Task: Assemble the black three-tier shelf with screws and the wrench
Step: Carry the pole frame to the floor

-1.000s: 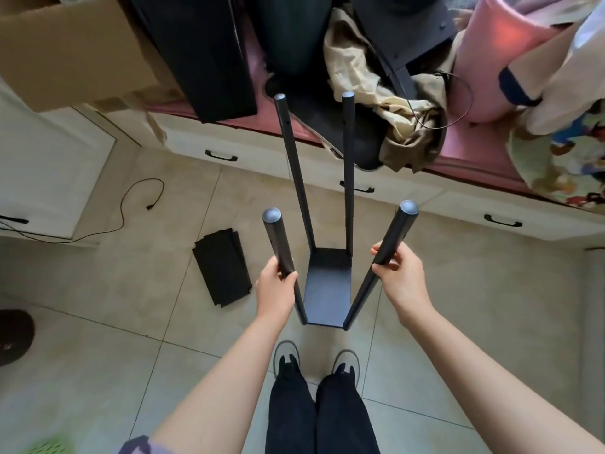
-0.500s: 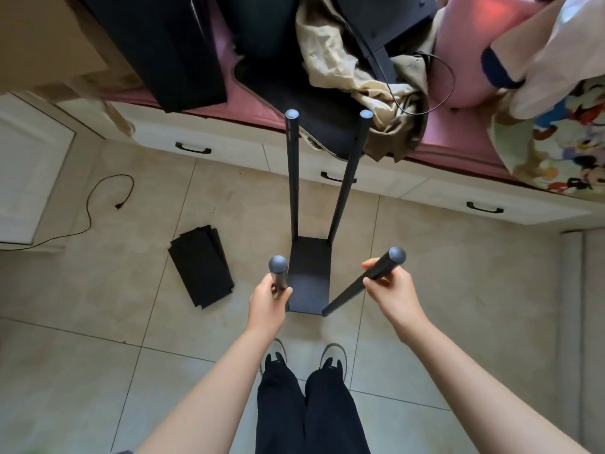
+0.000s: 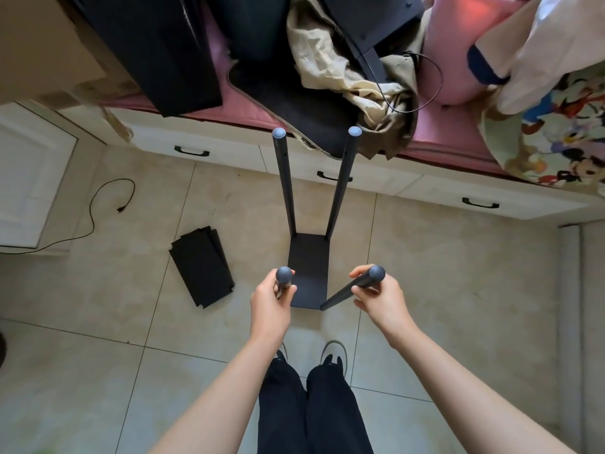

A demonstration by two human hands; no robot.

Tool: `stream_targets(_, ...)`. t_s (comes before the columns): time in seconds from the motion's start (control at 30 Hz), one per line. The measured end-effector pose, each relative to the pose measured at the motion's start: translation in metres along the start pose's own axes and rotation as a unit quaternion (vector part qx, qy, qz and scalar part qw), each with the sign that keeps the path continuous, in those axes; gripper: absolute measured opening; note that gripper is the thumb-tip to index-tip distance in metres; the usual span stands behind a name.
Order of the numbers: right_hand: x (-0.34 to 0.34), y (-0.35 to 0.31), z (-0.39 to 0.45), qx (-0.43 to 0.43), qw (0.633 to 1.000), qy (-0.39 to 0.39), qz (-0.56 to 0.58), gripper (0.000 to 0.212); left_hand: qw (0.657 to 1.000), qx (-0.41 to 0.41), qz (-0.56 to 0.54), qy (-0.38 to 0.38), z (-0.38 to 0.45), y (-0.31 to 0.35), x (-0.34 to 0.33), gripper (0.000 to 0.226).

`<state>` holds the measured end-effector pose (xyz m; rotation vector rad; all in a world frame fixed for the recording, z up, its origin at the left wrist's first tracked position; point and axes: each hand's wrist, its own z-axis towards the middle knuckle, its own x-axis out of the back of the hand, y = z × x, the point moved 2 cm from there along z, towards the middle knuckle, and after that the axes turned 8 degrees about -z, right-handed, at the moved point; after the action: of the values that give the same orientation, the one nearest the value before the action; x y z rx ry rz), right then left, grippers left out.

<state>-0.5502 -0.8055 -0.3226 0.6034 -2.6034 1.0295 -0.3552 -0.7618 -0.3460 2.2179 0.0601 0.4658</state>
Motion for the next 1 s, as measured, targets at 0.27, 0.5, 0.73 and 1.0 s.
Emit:
stream_targets(0.27, 0.001, 0.022, 0.003, 0.033, 0.998, 0.011, -0.049, 0.032, 1.000, 0.010, 0.005, 0.013, -0.013, -0.015, -0.005, 0.021)
stream_targets(0.5, 0.002, 0.035, -0.011, 0.031, 0.992, -0.024, -0.117, 0.031, 0.998, 0.053, 0.027, -0.032, -0.028, -0.032, -0.004, 0.033)
stream_targets(0.73, 0.007, 0.034, -0.034, 0.043, 0.982, -0.054, -0.175, 0.031, 0.997, 0.071, 0.037, 0.002, -0.056, -0.038, 0.011, 0.038)
stream_targets(1.0, 0.020, -0.010, -0.086, 0.125, 0.958, -0.049, -0.252, 0.040, 0.999, 0.043, 0.020, 0.018, -0.112, -0.008, 0.046, 0.036)
